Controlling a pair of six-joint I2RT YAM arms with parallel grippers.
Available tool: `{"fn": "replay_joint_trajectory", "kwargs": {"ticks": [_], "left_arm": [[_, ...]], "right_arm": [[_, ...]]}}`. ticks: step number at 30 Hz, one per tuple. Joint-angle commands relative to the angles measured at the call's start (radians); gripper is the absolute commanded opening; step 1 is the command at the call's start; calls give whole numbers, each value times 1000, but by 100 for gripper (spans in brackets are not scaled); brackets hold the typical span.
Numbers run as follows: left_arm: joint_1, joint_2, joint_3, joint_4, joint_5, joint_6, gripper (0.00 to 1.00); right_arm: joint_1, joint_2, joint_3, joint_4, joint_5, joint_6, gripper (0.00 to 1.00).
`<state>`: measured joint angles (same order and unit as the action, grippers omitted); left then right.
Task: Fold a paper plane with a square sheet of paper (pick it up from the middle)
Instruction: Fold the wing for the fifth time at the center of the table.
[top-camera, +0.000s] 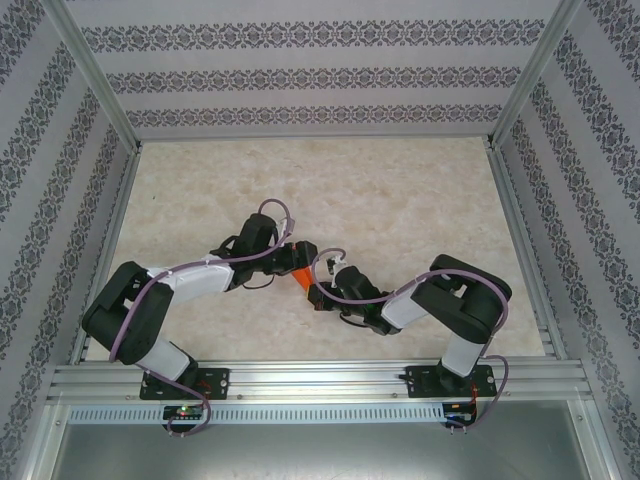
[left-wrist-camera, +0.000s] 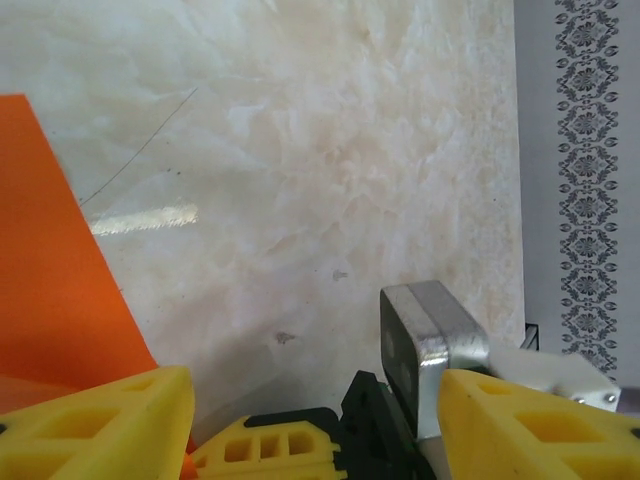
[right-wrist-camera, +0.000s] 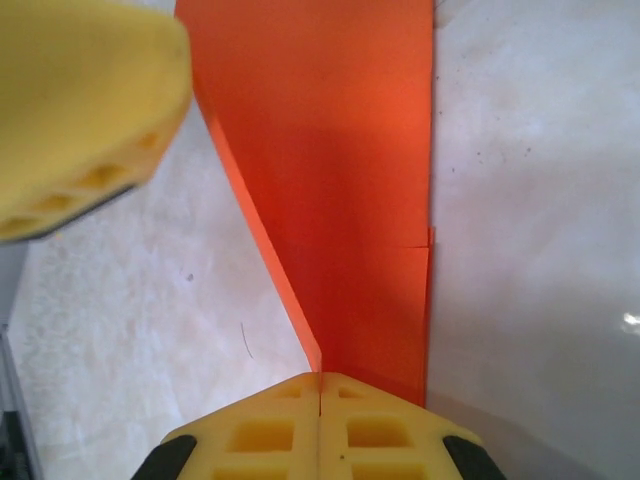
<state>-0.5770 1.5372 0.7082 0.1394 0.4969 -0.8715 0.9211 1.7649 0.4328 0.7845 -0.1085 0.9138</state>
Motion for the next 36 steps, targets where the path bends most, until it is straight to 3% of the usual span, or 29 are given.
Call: {"fn": "replay_joint_trajectory", "kwargs": {"ticks": [1, 11, 26, 36], "left_arm": [[5, -13, -40, 53, 11, 8, 66], [3, -109, -108, 71, -13, 24, 66], [4, 32, -88, 255, 27, -12, 66], [5, 113, -73, 287, 17, -9, 65]], "right_arm": [[-5, 46, -17, 104, -39, 95, 1], [-39, -20, -27, 55, -57, 156, 1], [-62, 19, -2, 70, -118, 249, 2], [-67, 18, 1, 64, -116, 259, 4]]}}
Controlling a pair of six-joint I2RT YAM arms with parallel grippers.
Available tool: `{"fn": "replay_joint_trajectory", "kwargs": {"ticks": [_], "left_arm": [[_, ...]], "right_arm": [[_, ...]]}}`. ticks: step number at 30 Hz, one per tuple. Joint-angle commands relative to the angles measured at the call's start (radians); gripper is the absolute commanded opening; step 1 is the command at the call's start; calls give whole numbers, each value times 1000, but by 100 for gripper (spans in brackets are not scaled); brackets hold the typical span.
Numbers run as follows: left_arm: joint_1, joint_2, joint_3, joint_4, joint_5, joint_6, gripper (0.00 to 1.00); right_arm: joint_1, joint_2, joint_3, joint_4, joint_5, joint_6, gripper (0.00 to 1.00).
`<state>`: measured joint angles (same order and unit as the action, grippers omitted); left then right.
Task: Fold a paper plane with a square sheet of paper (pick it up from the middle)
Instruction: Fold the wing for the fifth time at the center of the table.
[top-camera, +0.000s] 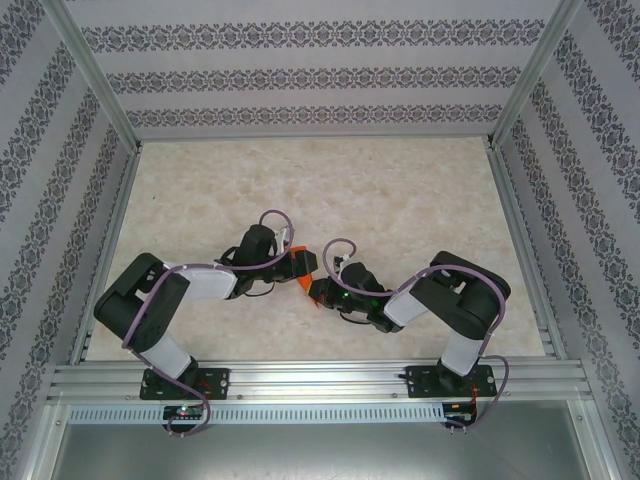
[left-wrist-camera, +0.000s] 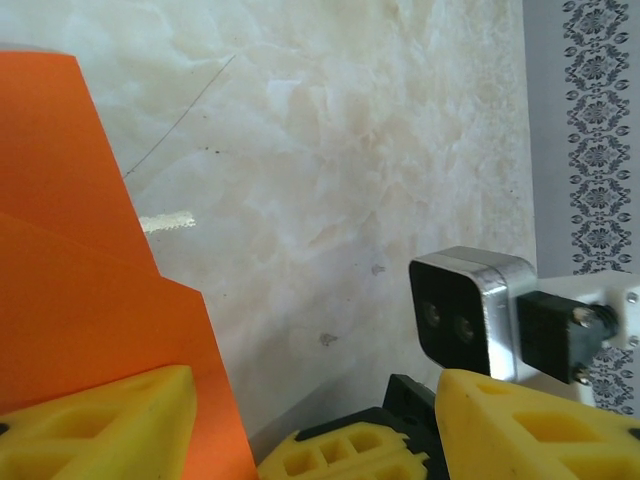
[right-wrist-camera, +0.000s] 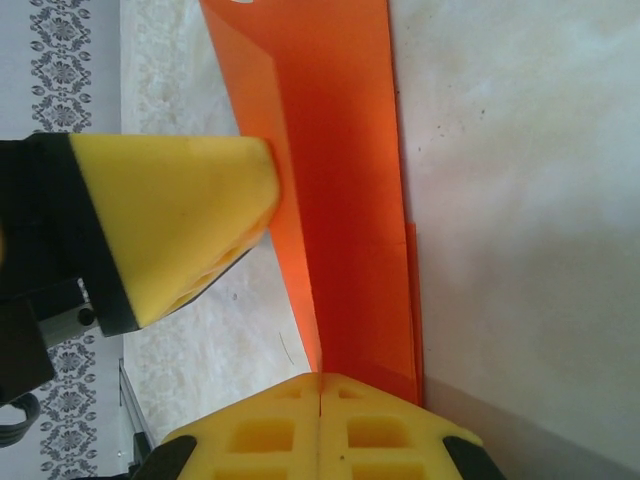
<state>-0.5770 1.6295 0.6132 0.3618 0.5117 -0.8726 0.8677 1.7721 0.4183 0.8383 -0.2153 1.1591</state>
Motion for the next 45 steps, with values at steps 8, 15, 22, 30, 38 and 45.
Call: {"fn": "replay_joint_trajectory", "kwargs": {"ticks": [8, 15, 22, 30, 38, 45], "left_arm": [[5, 54, 29, 63, -17, 6, 65], [5, 64, 27, 49, -27, 14, 65], [5, 79, 40, 46, -22, 16, 65], [5, 90, 53, 37, -15, 19, 65], [5, 96, 65, 23, -12, 25, 65], [5, 102, 70, 16, -7, 32, 65]], "right_arm": [[-13, -15, 10, -34, 12, 9, 17], [-3, -112, 40, -270, 49, -75, 28], [25, -163, 134, -563, 88, -223, 33], [33, -152, 206, -720, 110, -313, 36], [44, -140, 241, -798, 138, -343, 29], [38, -134, 228, -770, 124, -323, 19]]}}
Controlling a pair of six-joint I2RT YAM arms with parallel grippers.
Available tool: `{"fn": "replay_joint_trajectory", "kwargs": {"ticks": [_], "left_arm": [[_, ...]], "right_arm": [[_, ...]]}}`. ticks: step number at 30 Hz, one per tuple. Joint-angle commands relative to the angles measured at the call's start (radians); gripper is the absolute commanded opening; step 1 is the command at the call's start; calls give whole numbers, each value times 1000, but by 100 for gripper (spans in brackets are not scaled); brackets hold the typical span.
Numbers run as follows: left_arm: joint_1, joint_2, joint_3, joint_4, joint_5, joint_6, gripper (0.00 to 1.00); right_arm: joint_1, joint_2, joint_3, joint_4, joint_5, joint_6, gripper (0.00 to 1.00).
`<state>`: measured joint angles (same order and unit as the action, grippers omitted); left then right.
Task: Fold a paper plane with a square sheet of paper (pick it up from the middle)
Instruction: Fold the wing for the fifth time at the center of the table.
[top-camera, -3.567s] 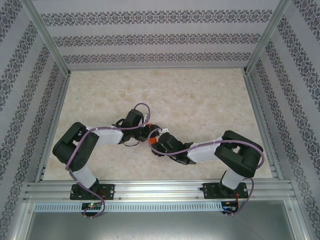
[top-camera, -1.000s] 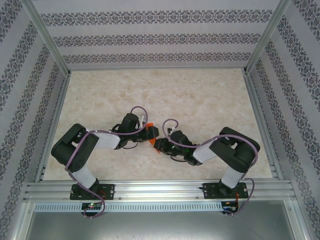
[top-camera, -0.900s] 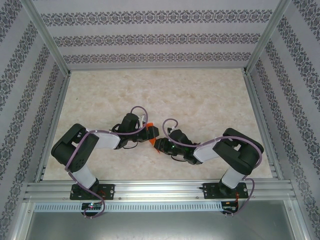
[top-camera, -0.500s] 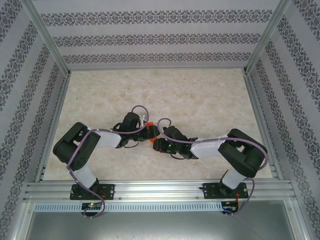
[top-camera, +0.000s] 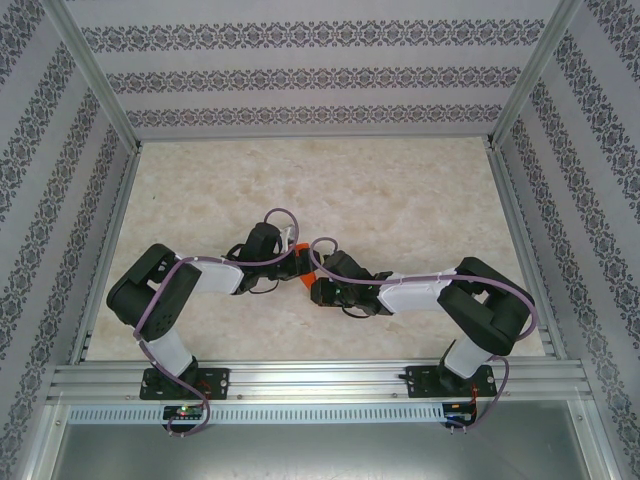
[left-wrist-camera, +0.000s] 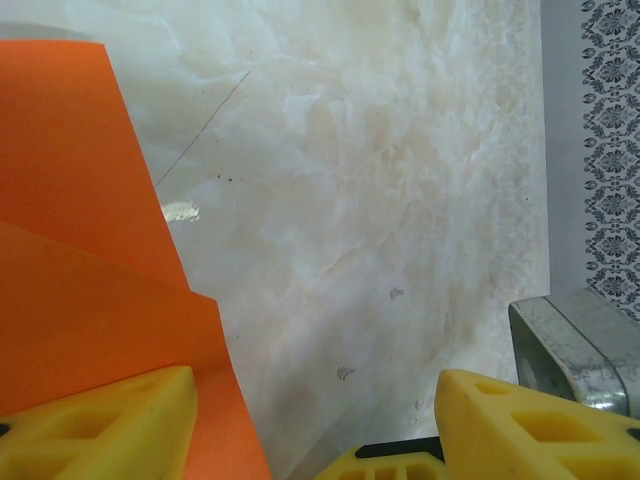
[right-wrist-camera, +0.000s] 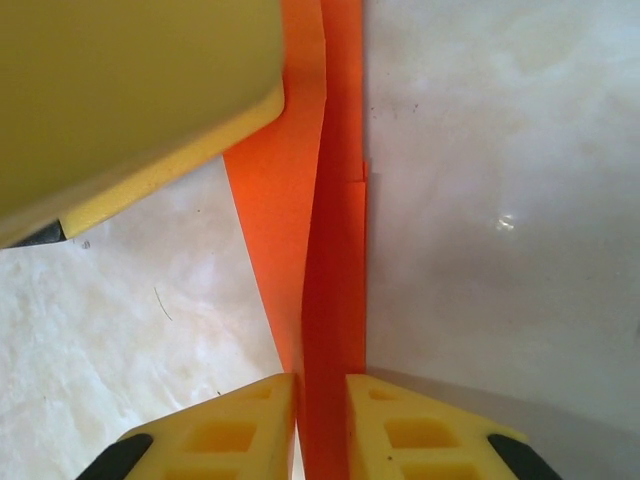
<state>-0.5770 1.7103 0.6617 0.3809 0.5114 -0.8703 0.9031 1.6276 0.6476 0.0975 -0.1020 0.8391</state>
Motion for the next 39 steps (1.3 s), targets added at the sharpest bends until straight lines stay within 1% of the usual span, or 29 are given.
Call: {"fn": "replay_joint_trajectory", "kwargs": {"ticks": [1, 7, 11, 15, 16, 21, 24, 27, 29, 34, 39], "left_arm": [[6, 22, 22, -3, -7, 30, 65], [6, 25, 27, -10, -4, 36, 65], [6, 31, 31, -19, -3, 42, 65], [6, 36, 34, -16, 4, 43, 65], [6, 34, 35, -19, 4, 44, 65], [8, 33, 42, -35, 2, 50, 65], [7, 32, 42, -34, 3, 48, 65], [8, 32, 44, -34, 4, 47, 65], [8, 31, 45, -37, 6, 48, 65], [8, 32, 48, -34, 7, 44, 65], [7, 34, 55, -36, 9, 43, 65]], "right_arm": [[2, 11, -5, -26, 10, 1, 18], [-6, 18, -24, -4, 0, 16, 10], [-12, 20, -42, 26, -10, 30, 8], [-24, 17, -58, 52, -32, 41, 7], [-25, 11, -56, 51, -33, 38, 9], [-18, -71, -48, 9, 26, -8, 29], [-10, -99, -41, -15, 72, -58, 37], [-1, -98, -15, -36, 80, -107, 41], [9, -90, 13, -79, 117, -139, 45], [10, -42, 59, -115, 129, -196, 48], [14, -14, 80, -117, 107, -229, 49]]}}
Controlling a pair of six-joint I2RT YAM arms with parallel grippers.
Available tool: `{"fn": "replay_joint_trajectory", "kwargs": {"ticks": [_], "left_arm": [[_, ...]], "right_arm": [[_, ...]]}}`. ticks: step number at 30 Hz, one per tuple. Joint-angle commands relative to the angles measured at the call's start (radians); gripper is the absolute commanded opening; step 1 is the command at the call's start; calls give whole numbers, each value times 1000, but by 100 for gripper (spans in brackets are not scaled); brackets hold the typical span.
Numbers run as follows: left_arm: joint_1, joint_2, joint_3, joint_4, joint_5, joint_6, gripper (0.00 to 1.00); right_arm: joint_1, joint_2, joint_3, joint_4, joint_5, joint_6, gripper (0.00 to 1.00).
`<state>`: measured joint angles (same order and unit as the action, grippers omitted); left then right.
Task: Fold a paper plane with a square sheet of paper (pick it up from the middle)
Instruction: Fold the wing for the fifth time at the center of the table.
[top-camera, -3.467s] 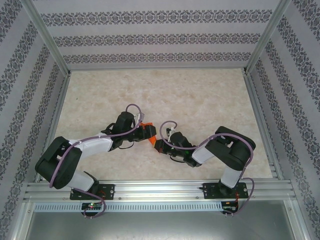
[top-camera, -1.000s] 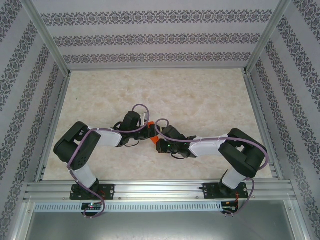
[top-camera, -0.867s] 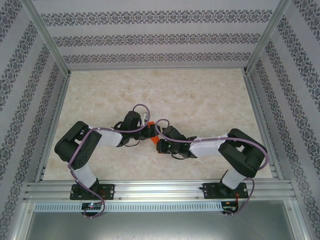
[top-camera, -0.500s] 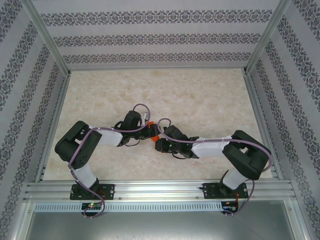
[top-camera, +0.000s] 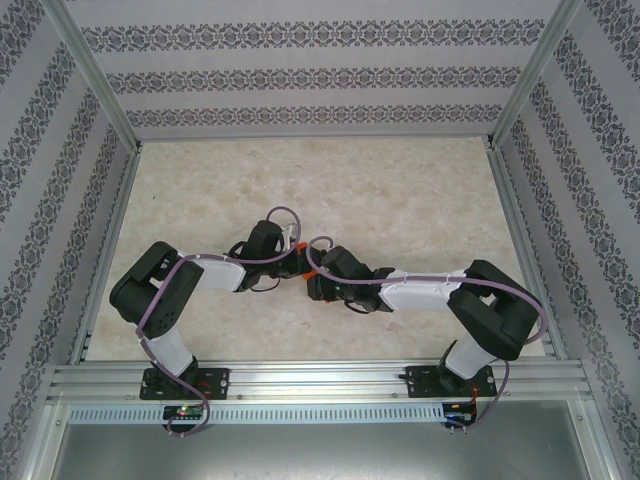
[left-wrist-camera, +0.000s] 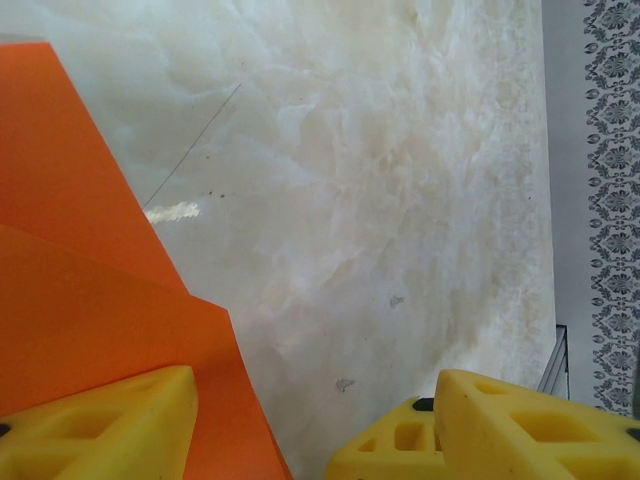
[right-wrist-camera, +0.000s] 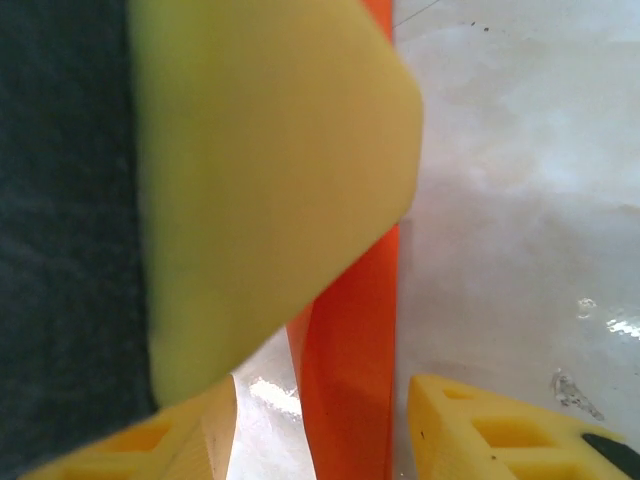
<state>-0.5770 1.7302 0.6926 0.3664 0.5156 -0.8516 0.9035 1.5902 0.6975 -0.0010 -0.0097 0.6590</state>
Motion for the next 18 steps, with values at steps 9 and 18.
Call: {"fn": "replay_joint_trajectory", "kwargs": {"ticks": [9, 18], "left_arm": [[8, 20, 27, -23, 7, 26, 65], [8, 18, 36, -24, 15, 25, 65]], "right_arm": [[21, 85, 40, -19, 6, -62, 43], [23, 86, 17, 5, -11, -45, 29]]}}
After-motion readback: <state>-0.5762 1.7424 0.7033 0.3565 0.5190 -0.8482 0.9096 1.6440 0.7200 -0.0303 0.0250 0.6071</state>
